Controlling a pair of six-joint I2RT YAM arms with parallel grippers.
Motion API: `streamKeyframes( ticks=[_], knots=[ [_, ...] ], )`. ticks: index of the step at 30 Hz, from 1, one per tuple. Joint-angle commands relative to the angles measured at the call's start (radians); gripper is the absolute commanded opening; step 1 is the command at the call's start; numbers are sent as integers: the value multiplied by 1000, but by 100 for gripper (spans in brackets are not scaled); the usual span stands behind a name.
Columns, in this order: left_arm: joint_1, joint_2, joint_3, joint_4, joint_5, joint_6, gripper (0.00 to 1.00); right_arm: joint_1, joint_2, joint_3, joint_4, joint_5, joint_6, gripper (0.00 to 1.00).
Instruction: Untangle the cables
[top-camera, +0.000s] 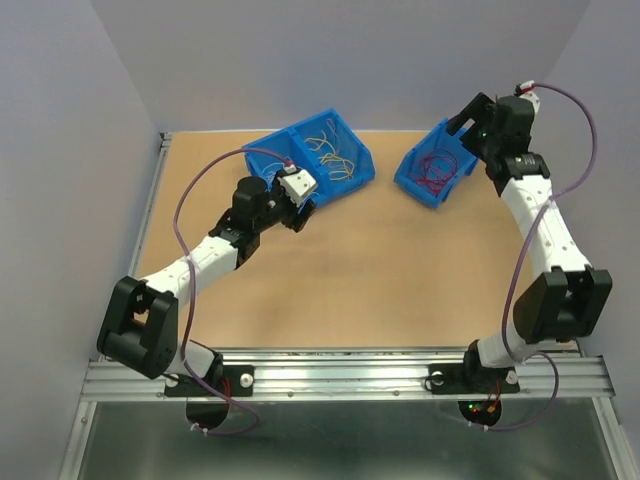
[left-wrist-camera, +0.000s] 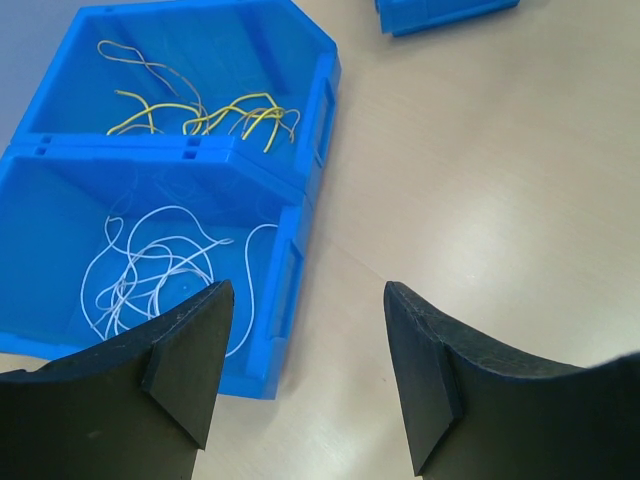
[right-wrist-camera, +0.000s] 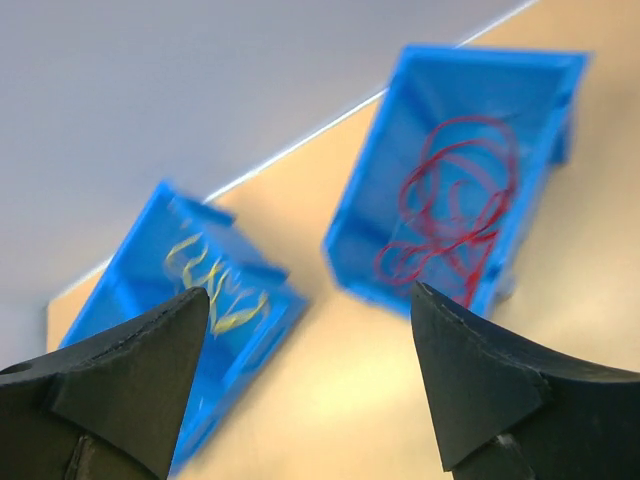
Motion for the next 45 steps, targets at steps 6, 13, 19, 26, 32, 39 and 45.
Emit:
streamKeyframes(
  ticks=[6,13,19,26,32,39,45],
  knots=[
    [0,-91,-50,113,-31,-17,73,262,-441,-517,236,-144,-43,87],
    [0,-108,-87,162,-35,-9,73,377,-658,-816,438,-186,-7,87],
    [0,-140,-121,208,-31,-8,73,527,-672,-891,476,-14,-83,88],
    [0,-195,-161,245,-40,-11,73,1316,-532,-844,707,888,-587,100],
    [4,-185,-161,248,-31,-17,73,1330,-484,-891,848,858,-567,100],
    [4,-182,-159,249,-26,-22,73,778,-632,-954,625,283,-211,100],
    [7,-186,-159,252,-31,-26,72,730,-594,-930,614,291,-168,100]
  ],
)
